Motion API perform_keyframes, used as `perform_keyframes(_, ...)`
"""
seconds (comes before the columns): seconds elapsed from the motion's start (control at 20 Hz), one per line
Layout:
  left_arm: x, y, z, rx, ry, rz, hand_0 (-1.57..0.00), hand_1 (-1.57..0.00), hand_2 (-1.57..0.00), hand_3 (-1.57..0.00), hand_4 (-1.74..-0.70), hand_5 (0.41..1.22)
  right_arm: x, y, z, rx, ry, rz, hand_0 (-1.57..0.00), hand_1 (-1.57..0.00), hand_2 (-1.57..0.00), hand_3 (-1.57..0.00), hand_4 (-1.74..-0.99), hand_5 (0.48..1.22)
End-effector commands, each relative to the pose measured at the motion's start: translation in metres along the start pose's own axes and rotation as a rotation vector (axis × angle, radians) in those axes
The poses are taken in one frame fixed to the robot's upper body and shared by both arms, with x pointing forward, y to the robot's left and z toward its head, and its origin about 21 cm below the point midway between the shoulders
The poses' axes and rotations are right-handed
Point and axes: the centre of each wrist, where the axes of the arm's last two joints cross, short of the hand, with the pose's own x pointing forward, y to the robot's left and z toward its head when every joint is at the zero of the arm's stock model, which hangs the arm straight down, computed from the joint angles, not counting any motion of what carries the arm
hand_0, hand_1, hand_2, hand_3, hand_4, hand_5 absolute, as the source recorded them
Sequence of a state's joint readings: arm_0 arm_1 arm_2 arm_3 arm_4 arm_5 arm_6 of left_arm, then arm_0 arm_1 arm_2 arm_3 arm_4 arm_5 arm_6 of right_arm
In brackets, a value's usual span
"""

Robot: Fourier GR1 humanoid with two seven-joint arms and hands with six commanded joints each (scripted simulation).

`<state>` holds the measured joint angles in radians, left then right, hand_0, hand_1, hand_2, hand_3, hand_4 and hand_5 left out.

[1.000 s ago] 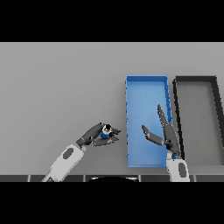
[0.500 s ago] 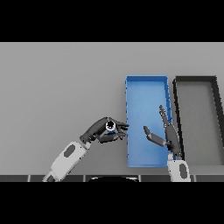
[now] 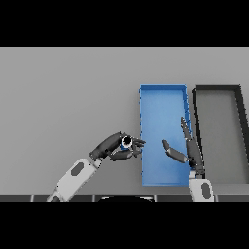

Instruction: Pick up the blue pipe and place it into the blue bin.

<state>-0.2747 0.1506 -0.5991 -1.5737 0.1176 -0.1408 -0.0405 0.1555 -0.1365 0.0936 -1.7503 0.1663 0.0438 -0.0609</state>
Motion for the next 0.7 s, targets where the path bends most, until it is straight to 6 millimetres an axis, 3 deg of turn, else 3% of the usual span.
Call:
perform_keyframes(0.0, -0.001, 0.001, 0.0, 0.005, 0.011, -0.004, -1.57, -1.57, -1.57, -1.49, -1.74, 1.219, 0.002, 0.001, -0.002, 0.005, -0.006, -0.002, 0.0, 0.0, 0.0, 0.0, -1.176, 0.605)
perform_keyframes(0.1, -0.001, 0.0, 0.001, 0.004, 0.02, -0.013, -1.57, -1.57, -1.57, -1.5, -1.74, 1.22, 0.011, -0.007, -0.003, 0.045, -0.095, -0.07, 0.0, 0.0, 0.0, 0.0, -1.196, 0.622)
perform_keyframes(0.2, -0.003, 0.003, 0.002, 0.003, 0.02, -0.008, -1.57, -1.57, -1.57, -1.5, -1.74, 1.22, 0.023, -0.014, -0.004, 0.152, -0.162, -0.186, 0.0, 0.0, 0.0, 0.0, -1.212, 0.589)
perform_keyframes(0.4, 0.0, 0.0, -0.002, -0.001, 0.018, -0.021, -1.57, -1.57, -1.57, -1.49, -1.74, 1.221, 0.074, -0.034, -0.015, 0.4, -0.233, -0.181, 0.0, 0.0, 0.0, 0.0, -1.303, 0.515)
perform_keyframes(0.65, 0.003, 0.001, 0.0, -0.006, 0.005, -0.027, -1.57, -1.57, -1.57, -1.49, -1.74, 1.221, 0.119, -0.017, -0.032, 0.643, -0.243, -0.122, 0.0, 0.0, 0.0, 0.0, -1.309, 0.503)
